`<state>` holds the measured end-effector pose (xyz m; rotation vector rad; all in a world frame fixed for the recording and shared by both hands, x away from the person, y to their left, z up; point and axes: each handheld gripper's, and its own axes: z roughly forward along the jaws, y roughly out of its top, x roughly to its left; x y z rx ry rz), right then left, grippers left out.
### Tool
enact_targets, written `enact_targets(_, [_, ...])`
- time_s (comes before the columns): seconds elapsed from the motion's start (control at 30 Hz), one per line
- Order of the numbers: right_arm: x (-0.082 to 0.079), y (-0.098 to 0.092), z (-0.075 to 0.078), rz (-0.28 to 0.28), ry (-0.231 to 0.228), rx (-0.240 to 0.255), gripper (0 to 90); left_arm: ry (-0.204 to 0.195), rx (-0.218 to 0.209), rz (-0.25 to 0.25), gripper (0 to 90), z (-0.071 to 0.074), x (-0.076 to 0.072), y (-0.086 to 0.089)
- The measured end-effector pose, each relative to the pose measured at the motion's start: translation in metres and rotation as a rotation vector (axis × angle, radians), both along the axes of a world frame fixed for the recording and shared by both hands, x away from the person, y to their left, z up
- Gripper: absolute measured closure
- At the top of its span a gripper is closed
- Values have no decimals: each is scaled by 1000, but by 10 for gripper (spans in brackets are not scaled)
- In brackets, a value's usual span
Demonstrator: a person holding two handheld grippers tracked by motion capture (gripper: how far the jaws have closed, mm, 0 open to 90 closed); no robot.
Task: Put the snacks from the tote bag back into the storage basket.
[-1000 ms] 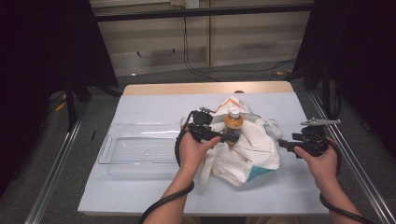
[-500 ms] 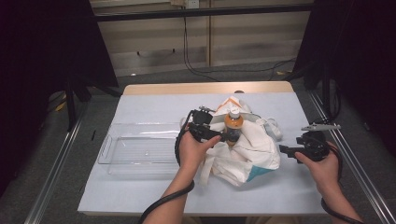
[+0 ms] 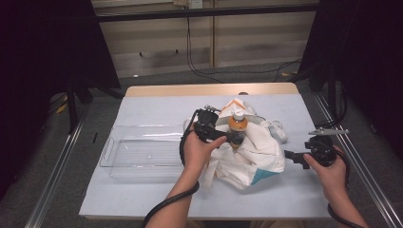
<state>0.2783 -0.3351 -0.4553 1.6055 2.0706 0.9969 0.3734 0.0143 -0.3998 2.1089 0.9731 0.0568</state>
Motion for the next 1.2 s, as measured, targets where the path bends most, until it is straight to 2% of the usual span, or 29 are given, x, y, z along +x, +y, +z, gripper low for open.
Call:
enact_targets(0.07, [0, 1, 0, 9, 4, -4, 33, 0, -13, 0, 114, 2, 0, -2])
enact_targets(0.27, [-1, 2, -1, 19, 2, -11, 39, -2, -15, -11, 112, 4, 5, -7])
enact_targets(0.33, [-1, 2, 0, 19, 2, -18, 40, -4, -23, 0, 112, 3, 6, -10])
enact_targets(0.37, [-1, 2, -1, 21, 0, -17, 40, -4, -12, -10, 112, 3, 7, -10])
enact_targets(0.57, [-1, 0, -3, 17, 15, 2, 41, -5, -26, -20, 112, 4, 10, -16])
enact_targets(0.8, [-1, -1, -2, 23, 6, 21, 45, -3, -34, -32, 112, 5, 13, -23])
enact_targets(1.2, [-3, -3, -3, 27, 10, 34, 50, -10, -19, -48, 133, 6, 19, -33])
